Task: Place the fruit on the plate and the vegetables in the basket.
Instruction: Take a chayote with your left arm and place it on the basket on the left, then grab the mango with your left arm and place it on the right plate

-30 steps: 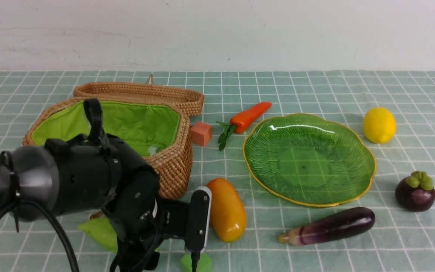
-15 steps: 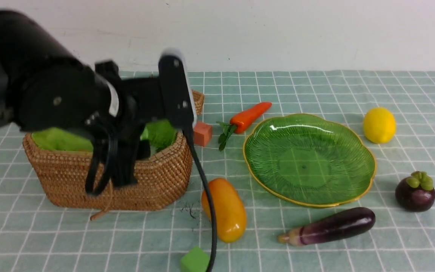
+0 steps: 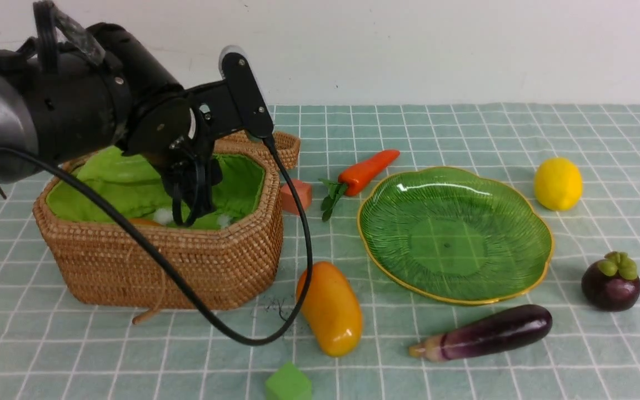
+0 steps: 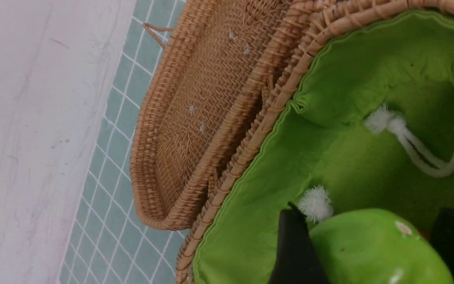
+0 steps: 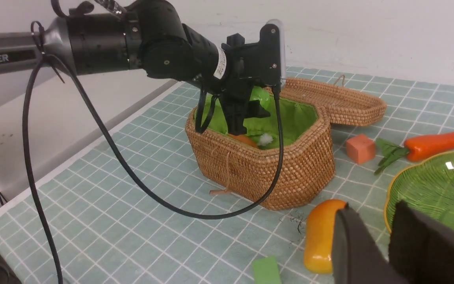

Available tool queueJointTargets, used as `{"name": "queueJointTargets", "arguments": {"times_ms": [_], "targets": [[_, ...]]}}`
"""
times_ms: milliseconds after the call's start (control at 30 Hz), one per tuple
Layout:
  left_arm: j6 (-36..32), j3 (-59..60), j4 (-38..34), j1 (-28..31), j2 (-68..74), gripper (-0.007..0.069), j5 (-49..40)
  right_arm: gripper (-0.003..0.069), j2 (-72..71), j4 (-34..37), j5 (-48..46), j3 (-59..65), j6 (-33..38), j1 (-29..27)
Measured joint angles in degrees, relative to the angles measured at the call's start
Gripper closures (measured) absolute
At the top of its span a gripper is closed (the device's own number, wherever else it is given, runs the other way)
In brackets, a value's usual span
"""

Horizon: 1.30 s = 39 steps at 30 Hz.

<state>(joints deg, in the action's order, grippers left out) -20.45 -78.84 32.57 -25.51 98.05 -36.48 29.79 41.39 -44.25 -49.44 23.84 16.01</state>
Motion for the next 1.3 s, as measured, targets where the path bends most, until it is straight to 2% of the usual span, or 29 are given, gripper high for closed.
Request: {"name": "queueJointTargets", "arguments": {"times_ms": [33, 133, 200, 333, 400, 433, 467, 500, 533, 567, 633, 733, 800, 867, 933, 1000, 1100, 1200, 1300], "targets": [[0.1, 0.0, 0.0, 0.0, 0.0, 0.0134, 0.0, 0.0498, 0.0, 0.0, 0.0, 0.0, 0.0, 0.0], [0.3, 0.0, 0.2, -0.1, -0.5, -0.0013, 0.5, 0.0498, 0.0, 0.1, 0.0, 0.0, 0.0, 0.0], [0.6, 0.0, -0.3, -0.3, -1.1, -0.0035, 0.5, 0.0498, 0.0, 0.0, -0.1, 0.0, 0.0, 0.0], [5.1, 0.0, -4.1, -0.7, -3.0, -0.0017, -1.8, 0.0498, 0.0, -0.7, -1.6, -0.7, 0.0, 0.0], [12.7, 0.0, -8.7, -2.1, -5.0, 0.0047, -5.3, 0.0498, 0.0, -2.1, -4.7, -2.4, -0.1, 0.0], [17.8, 0.0, -11.5, -4.0, -6.1, 0.0105, -7.8, 0.0498, 0.0, -3.0, -7.4, -3.9, -0.4, 0.0], [19.5, 0.0, -12.4, -4.4, -6.4, 0.0128, -8.2, 0.0498, 0.0, -3.2, -7.8, -3.9, -0.4, 0.0], [25.9, 0.0, -16.2, -8.1, -7.4, 0.0251, -11.6, 0.0498, 0.0, -4.7, -11.2, -5.9, -0.9, 0.0], [26.6, 0.0, -16.7, -8.5, -7.5, 0.0251, -11.6, 0.0498, 0.0, -4.7, -11.6, -6.1, -0.9, 0.0], [30.7, 0.0, -19.4, -12.3, -7.8, 0.0379, -14.9, 0.0498, 0.0, -5.6, -14.6, -7.5, -1.3, 0.0], [35.7, 0.0, -22.5, -19.2, -7.1, 0.0556, -18.4, 0.0498, -0.1, -7.0, -19.3, -9.0, -1.6, 0.0], [38.8, -0.2, -23.9, -24.8, -4.9, 0.0638, -18.6, 0.0498, -0.4, -8.1, -22.2, -9.2, -1.9, 0.0], [41.1, -1.2, -24.3, -27.1, -2.1, 0.0635, -18.6, 0.0498, -0.6, -9.4, -24.1, -9.2, -2.7, 0.0], [42.8, -2.4, -24.3, -27.5, 0.2, 0.0613, -18.5, 0.0498, -0.9, -10.1, -25.3, -9.2, -3.0, 0.0], [45.2, -4.0, -24.1, -27.0, 2.9, 0.0557, -18.3, 0.0498, -1.3, -10.7, -26.6, -9.2, -3.0, 0.0], [51.4, -6.8, -23.1, -25.3, 7.9, 0.0391, -18.0, 0.0498, -2.1, -11.1, -27.5, -9.2, -3.1, 0.0], [58.5, -8.6, -21.4, -23.4, 11.8, 0.0214, -17.9, 0.0498, -3.1, -11.5, -27.7, -9.3, -3.2, 0.0], [65.8, -9.3, -17.8, -22.2, 14.8, 0.0066, -17.8, 0.0498, -4.2, -12.3, -27.9, -9.3, -3.2, 0.0], [69.4, -9.3, -13.6, -21.8, 16.7, -0.0016, -17.0, 0.0498, -5.2, -12.5, -27.9, -9.2, -3.2, 0.0]]}}
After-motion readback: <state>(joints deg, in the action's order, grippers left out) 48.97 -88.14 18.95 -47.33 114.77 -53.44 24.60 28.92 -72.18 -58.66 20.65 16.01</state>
